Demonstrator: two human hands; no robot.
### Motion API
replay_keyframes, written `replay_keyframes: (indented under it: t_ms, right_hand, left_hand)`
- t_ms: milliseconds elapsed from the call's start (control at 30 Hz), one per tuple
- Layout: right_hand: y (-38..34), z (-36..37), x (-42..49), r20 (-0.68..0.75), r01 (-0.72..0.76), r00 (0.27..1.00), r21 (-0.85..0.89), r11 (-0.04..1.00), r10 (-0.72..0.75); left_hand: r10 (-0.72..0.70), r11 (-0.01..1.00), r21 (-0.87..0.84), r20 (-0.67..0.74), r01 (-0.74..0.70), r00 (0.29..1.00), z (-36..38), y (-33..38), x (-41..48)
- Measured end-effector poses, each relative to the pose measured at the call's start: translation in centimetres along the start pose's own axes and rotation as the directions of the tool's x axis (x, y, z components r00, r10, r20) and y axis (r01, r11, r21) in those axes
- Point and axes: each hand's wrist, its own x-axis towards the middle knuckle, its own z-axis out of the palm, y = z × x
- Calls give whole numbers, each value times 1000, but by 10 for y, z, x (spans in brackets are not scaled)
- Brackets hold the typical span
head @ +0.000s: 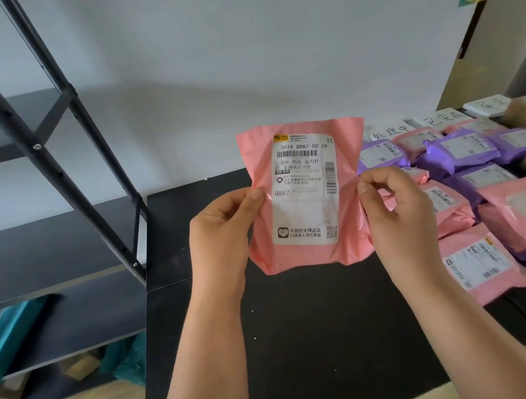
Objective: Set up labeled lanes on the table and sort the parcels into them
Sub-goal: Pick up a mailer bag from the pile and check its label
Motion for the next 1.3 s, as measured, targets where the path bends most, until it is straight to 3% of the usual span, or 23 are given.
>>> replay_keyframes:
  t_ms: [167, 300, 533, 700, 833, 1067, 1300]
  right_hand:
    - [-19, -3, 0, 5, 2, 1000, 51, 999, -2]
    - [-29, -5, 0, 71, -96, 994, 168, 981, 85]
    - [-31, -5, 4, 65, -54, 997, 72, 996, 49]
    - [-37, -6, 4, 67, -66, 996, 83, 994, 61]
    - [-38, -6, 3, 64, -66, 996, 100, 993, 59]
    - [-34, -10, 7, 67, -55, 997, 139, 989, 46]
    - [-34, -10, 5, 79, -58, 996, 142, 988, 47]
  left_hand:
    - [34, 996, -82, 52, -29, 998, -2, 14, 0]
    - [71, 996, -58, 59, -68, 996, -2, 19, -1]
    - [158, 981, 90, 143, -172, 977, -7, 20, 1]
    - [180, 968, 158, 117, -197, 977, -2, 21, -3]
    - [195, 970, 133, 84, -205, 977, 1, 19, -3]
    - [146, 989, -63, 199, -136, 969, -2, 25, -2]
    - [124, 991, -70, 237, -110, 964, -5, 26, -2]
